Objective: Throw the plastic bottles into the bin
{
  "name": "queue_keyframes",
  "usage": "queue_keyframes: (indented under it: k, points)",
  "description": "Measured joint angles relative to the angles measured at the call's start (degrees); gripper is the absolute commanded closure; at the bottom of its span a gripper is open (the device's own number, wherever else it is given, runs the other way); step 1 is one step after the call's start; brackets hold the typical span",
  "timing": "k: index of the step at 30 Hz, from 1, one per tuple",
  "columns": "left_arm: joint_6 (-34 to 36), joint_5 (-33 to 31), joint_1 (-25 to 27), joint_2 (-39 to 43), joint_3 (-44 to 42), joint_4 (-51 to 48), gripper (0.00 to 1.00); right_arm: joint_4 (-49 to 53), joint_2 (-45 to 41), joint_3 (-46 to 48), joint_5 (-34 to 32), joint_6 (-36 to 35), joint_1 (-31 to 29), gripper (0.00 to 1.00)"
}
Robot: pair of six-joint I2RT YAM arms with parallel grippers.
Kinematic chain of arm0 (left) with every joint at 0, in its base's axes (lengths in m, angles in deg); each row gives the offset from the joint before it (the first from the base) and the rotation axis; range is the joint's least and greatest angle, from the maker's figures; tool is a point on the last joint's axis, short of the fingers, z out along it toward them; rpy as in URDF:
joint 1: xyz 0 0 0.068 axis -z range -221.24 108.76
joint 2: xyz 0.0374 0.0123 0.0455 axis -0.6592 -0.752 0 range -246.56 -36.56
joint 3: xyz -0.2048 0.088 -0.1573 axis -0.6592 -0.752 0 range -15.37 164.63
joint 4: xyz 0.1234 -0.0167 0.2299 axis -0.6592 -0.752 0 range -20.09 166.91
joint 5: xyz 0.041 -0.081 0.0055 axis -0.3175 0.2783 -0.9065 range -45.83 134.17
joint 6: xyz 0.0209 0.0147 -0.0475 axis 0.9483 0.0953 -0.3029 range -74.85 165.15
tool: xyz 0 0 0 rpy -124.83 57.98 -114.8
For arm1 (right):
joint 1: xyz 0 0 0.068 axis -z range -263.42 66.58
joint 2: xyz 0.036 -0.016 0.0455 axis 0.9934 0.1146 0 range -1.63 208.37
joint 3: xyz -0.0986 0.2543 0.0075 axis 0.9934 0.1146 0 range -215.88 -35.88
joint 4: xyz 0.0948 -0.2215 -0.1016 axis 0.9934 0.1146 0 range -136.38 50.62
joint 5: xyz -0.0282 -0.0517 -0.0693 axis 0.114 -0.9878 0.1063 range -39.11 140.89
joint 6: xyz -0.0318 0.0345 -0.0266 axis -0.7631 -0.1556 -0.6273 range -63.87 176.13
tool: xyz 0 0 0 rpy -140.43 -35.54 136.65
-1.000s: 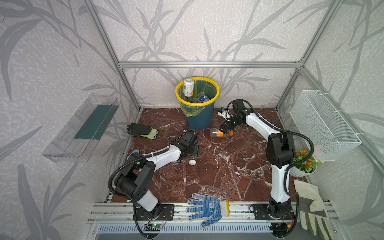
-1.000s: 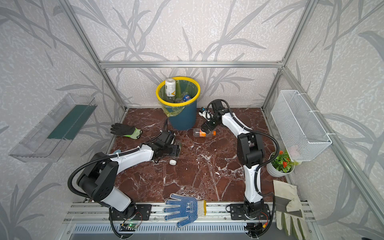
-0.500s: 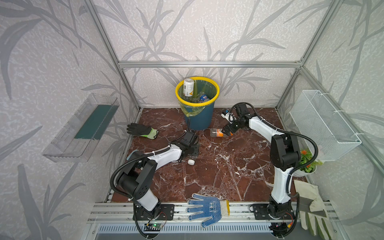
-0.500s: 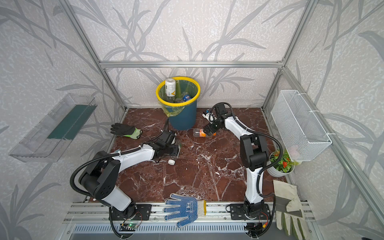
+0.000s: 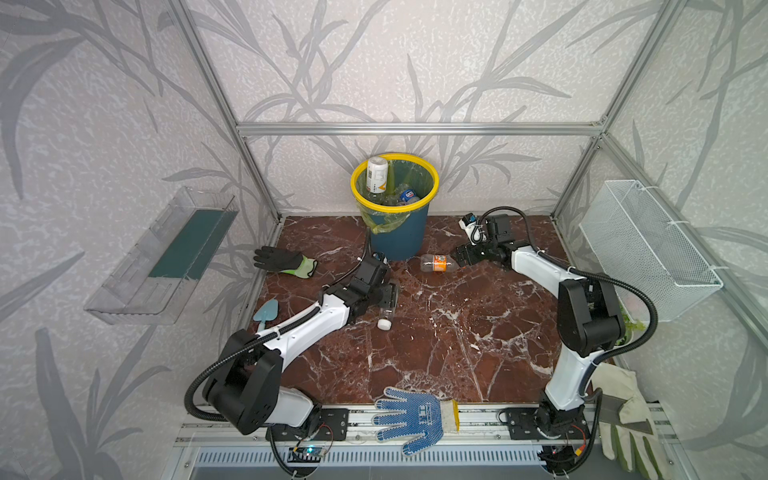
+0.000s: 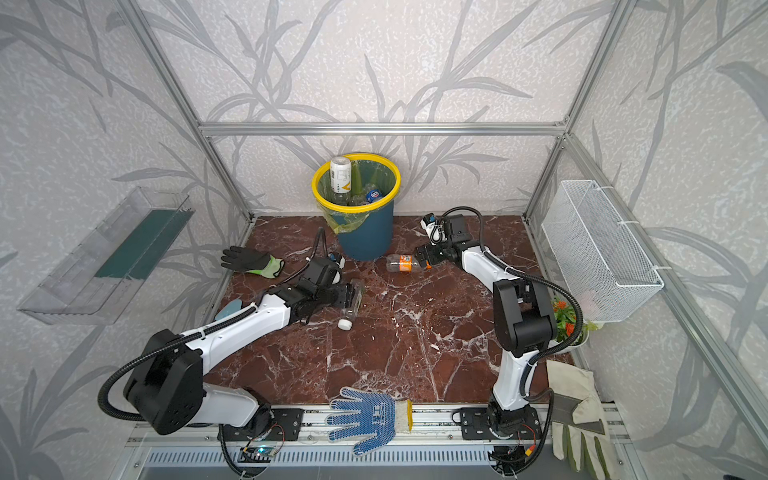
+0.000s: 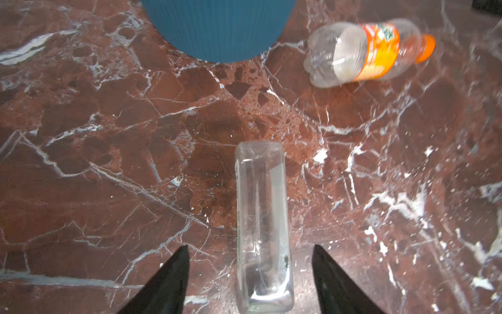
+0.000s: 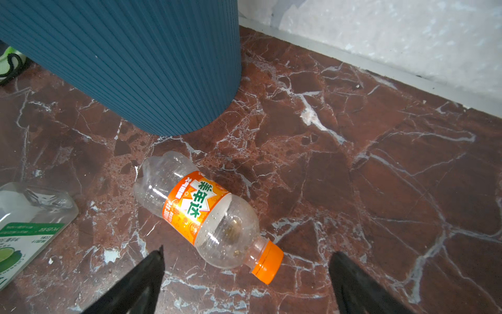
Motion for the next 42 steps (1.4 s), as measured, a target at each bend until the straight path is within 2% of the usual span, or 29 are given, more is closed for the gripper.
queue_keyframes:
  k: [3, 15, 21, 25, 31, 38, 42]
  points:
    - [-0.1, 0.7, 0.1, -3.5, 2.6, -0.8, 0.22, -0.3, -0.6, 0.6, 0.0, 0.2, -0.1, 0.05]
    - [-1.1, -1.3, 0.8, -15.9, 7.5, -3.3, 0.39, -1.6, -1.5, 1.1, -0.3, 0.2, -0.1, 0.05]
    - [-1.4, -3.3, 0.8, -16.9, 8.5, -4.1, 0.55, -1.7, -1.5, 1.2, -1.2, 0.2, -0.1, 0.05]
    - [-1.6, -3.8, 0.8, -16.2, 8.4, -4.3, 0.58, -2.2, -1.6, 1.5, -1.9, 0.4, 0.0, 0.05]
    - [-1.7, -4.5, 0.8, -7.8, 4.9, -4.2, 0.63, -2.5, -1.5, 1.7, -2.1, 1.1, 0.0, 0.06]
    - [-1.2, -6.4, 0.8, 8.5, 1.4, -4.2, 0.65, -3.3, -1.7, 5.4, -2.1, 2.7, 0.0, 0.07]
    - [1.4, -7.8, 0.8, 19.5, 1.3, -2.8, 0.62, -3.6, -2.9, 7.6, -2.1, 4.1, 0.0, 0.07]
